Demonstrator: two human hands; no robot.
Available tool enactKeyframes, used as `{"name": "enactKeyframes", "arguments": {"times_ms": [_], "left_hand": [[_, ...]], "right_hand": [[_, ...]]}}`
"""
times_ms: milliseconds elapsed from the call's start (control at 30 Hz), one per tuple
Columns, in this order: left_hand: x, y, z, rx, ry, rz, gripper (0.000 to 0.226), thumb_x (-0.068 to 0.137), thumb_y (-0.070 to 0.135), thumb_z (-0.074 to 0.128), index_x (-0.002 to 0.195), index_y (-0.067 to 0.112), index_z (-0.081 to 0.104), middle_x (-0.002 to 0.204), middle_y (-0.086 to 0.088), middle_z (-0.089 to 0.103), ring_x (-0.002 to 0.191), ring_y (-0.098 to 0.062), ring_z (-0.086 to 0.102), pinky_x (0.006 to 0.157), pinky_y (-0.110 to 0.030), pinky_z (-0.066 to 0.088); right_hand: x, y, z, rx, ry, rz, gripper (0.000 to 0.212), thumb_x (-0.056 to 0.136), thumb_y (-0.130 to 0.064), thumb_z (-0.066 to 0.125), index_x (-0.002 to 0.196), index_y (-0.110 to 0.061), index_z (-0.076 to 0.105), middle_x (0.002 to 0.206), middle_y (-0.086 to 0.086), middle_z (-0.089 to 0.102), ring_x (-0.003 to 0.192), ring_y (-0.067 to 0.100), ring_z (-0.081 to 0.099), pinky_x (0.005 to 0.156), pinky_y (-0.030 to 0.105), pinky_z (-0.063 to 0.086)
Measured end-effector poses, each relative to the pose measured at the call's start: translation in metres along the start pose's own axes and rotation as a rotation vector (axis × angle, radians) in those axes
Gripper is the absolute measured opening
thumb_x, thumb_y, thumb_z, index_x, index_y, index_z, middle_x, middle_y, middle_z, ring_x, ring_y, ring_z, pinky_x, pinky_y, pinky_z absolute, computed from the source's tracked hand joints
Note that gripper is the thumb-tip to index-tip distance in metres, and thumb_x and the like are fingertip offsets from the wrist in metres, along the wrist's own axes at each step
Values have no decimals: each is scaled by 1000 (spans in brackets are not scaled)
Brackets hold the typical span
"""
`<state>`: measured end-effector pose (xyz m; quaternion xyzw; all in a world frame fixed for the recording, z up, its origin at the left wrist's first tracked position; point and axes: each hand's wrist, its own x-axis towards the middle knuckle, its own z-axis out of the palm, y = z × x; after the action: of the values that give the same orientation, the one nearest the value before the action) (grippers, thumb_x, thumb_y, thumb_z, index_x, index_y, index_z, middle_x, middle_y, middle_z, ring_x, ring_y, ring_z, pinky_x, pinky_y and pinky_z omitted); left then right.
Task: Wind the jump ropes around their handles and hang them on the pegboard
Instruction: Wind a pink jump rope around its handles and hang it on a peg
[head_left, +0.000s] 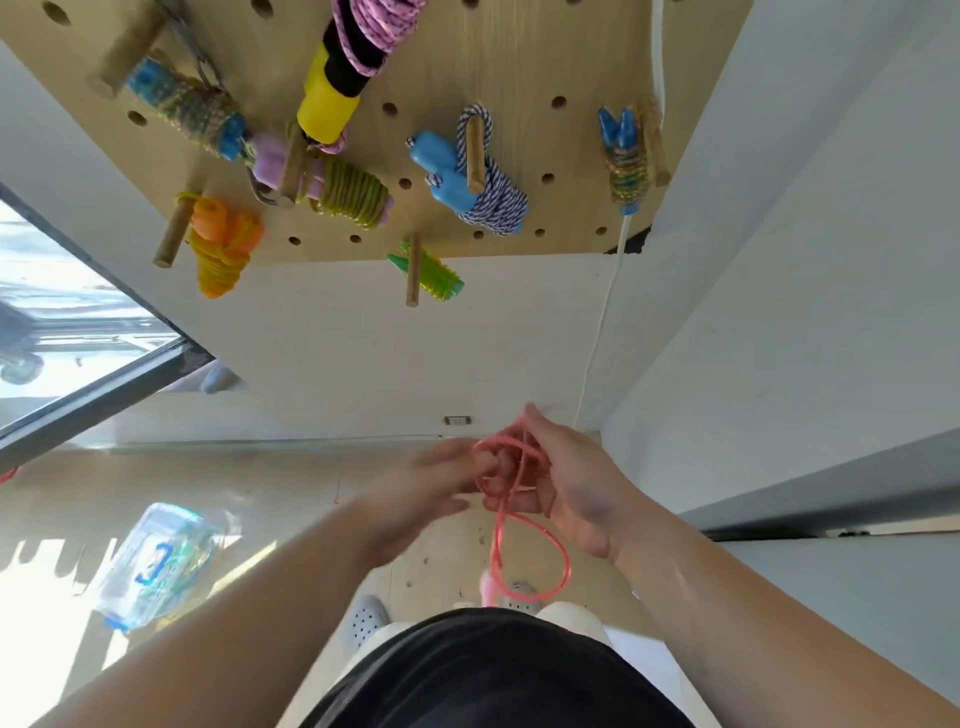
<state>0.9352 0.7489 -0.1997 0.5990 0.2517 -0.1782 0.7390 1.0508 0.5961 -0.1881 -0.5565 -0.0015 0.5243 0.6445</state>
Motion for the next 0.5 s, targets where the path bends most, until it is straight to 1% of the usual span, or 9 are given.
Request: {"name": "enactKeyframes", "arguments": {"times_ms": [67, 133, 200, 233, 267, 333, 367, 433, 500], "left_hand": [[-2, 0, 11, 96, 47, 58, 31, 94, 36, 68, 117, 16, 66, 108, -10, 74, 102, -26, 71, 98, -45, 51], [-2, 2, 14, 112, 173, 74, 19, 99, 25, 66, 101, 6, 63, 76, -9, 68, 67, -23, 67, 73, -41, 54], [-4, 7, 9, 143, 302, 69, 24, 100, 22, 64, 83, 6, 59, 62, -7, 55, 51, -20, 55, 55, -33, 51], [-4, 8, 5, 135, 362, 71, 27, 101, 20, 62, 78, 7, 56, 60, -8, 50, 49, -21, 52, 51, -32, 51], [-5, 10, 1, 93, 415, 77, 29, 102, 19, 60, 76, 8, 53, 62, -11, 47, 49, -23, 51, 51, -33, 52], [-4, 13, -6, -45, 475, 84, 29, 103, 16, 57, 76, 7, 52, 66, -13, 50, 55, -27, 57, 62, -43, 57], [-2, 12, -8, -75, 494, 84, 29, 103, 16, 56, 76, 7, 53, 68, -13, 55, 62, -29, 62, 68, -46, 57], [1, 13, -9, -7, 551, 86, 28, 102, 17, 57, 75, 10, 58, 76, -15, 68, 79, -34, 69, 81, -48, 57], [2, 14, -11, 28, 617, 105, 29, 101, 20, 58, 73, 14, 63, 84, -13, 74, 90, -33, 71, 91, -50, 55]], "right_hand": [[2, 1, 1, 86, -66, 14, 46, 87, -45, 72, 107, -5, 69, 90, 17, 65, 89, 33, 64, 83, 46, 58], [3, 1, -3, 37, -137, -14, 40, 84, -20, 79, 117, -3, 66, 102, 19, 67, 98, 31, 68, 88, 41, 59], [3, 0, -5, -140, -106, -47, 28, 89, 1, 70, 116, -5, 67, 106, 20, 70, 95, 26, 72, 79, 33, 61], [2, -2, -6, -232, -61, -60, 19, 94, 2, 65, 111, -5, 69, 101, 18, 73, 85, 23, 74, 70, 29, 61], [3, -3, -8, -300, -11, -69, 13, 98, -3, 61, 106, -4, 71, 92, 16, 74, 73, 20, 72, 60, 26, 58], [5, -3, -14, -381, 76, -97, 21, 103, -14, 57, 96, -8, 75, 73, 10, 67, 54, 15, 58, 49, 26, 47], [6, -2, -17, -419, 111, -126, 24, 103, -18, 57, 90, -12, 77, 66, 8, 60, 50, 15, 50, 49, 28, 42], [9, 0, -22, -512, 184, -202, 25, 99, -25, 64, 78, -18, 76, 60, 5, 47, 53, 16, 40, 59, 32, 36], [10, -2, -25, -563, 229, -242, 24, 92, -27, 73, 71, -16, 72, 64, 5, 47, 62, 17, 41, 68, 33, 35]]}}
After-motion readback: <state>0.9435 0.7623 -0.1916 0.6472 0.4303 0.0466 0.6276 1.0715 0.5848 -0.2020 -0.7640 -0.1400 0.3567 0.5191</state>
